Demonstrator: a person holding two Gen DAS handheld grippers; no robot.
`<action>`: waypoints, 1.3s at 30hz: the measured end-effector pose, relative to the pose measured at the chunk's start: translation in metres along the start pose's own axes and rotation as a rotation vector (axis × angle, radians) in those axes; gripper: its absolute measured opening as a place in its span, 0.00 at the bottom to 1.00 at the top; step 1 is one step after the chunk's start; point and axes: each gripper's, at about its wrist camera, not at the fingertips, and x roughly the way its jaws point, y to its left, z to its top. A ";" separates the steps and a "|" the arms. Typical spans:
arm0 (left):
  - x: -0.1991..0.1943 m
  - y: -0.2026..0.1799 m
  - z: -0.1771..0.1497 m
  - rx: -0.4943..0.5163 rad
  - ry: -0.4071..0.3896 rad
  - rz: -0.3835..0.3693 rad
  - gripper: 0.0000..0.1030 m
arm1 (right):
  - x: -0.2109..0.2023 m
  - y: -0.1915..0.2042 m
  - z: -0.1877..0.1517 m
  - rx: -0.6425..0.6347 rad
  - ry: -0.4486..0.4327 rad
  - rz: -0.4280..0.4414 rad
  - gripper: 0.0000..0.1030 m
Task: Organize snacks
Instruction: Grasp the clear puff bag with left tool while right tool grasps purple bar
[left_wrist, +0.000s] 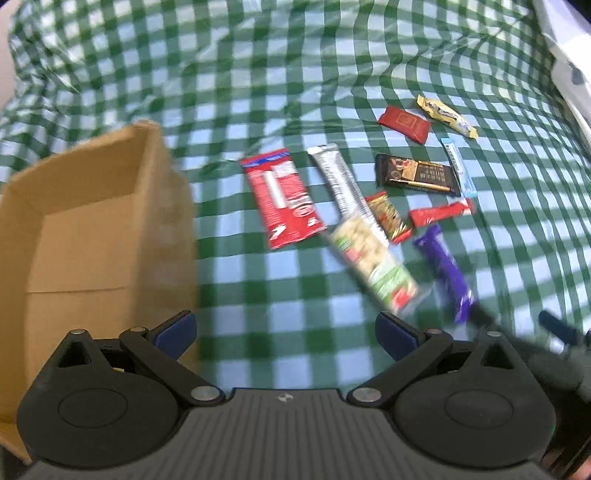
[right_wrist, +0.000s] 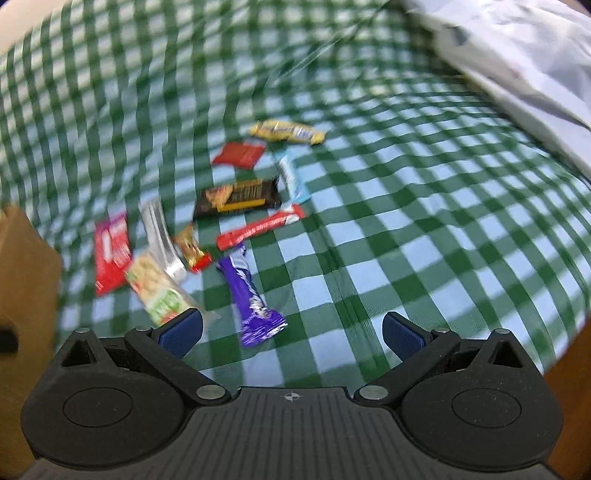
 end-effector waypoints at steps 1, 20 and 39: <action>0.010 -0.006 0.007 -0.009 0.009 -0.024 1.00 | 0.010 0.001 0.002 -0.029 0.015 -0.003 1.00; 0.134 -0.032 0.018 -0.020 0.159 -0.068 1.00 | 0.097 -0.003 0.003 -0.252 -0.103 0.051 1.00; 0.109 -0.042 0.035 0.050 0.122 -0.063 0.39 | 0.089 0.010 0.015 -0.364 -0.058 0.094 0.46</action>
